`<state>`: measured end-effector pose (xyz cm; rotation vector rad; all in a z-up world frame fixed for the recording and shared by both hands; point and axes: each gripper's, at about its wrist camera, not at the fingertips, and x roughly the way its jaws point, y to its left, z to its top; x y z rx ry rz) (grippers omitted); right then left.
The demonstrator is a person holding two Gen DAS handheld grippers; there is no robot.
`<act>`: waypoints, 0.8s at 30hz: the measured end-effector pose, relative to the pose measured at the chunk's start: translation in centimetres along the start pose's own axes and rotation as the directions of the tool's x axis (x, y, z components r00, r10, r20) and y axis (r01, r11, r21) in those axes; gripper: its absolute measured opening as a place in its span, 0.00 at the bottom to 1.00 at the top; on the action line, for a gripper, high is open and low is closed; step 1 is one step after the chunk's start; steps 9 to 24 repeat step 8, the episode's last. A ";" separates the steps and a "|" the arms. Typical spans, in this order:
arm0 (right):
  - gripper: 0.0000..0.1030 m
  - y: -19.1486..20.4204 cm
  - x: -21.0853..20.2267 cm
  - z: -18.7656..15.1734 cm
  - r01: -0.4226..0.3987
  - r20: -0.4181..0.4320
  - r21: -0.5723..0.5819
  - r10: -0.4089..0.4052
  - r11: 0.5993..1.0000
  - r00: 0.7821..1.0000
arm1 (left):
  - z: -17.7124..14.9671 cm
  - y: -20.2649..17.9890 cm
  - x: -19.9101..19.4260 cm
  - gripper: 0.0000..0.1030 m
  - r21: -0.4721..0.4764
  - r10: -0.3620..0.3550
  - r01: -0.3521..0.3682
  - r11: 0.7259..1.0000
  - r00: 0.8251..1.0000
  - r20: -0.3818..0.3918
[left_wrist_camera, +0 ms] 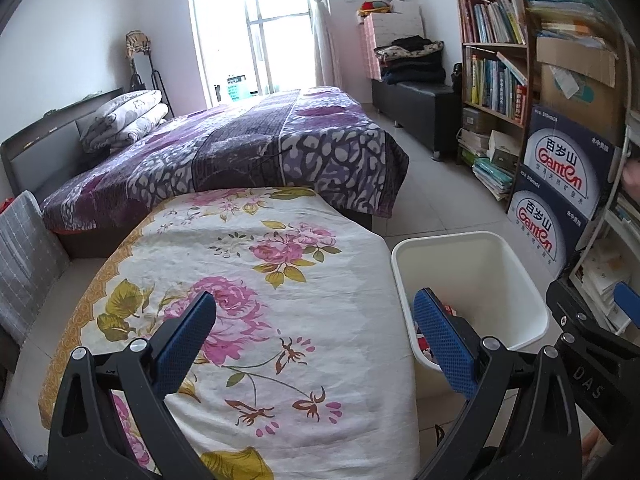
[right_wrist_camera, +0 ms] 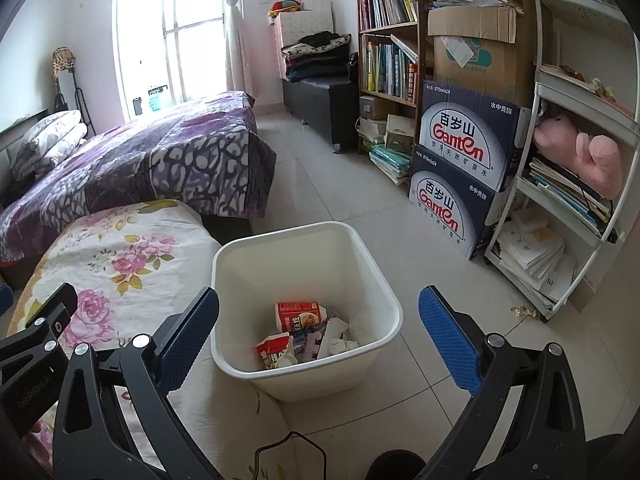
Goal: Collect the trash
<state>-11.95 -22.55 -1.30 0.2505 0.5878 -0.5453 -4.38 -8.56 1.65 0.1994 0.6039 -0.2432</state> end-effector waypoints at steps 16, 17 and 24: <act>0.93 0.0 0.0 0.0 -0.001 -0.001 -0.001 0.001 1.000 1.000 | 0.3 0.2 0.4 0.93 -0.015 -0.006 0.005 1.000 1.000 -0.030; 0.93 0.0 0.0 0.0 -0.001 -0.001 -0.001 0.001 1.000 1.000 | 0.3 0.2 0.4 0.93 -0.015 -0.006 0.005 1.000 1.000 -0.030; 0.93 0.0 0.0 0.0 -0.001 -0.001 -0.001 0.001 1.000 1.000 | 0.3 0.2 0.4 0.93 -0.015 -0.006 0.005 1.000 1.000 -0.030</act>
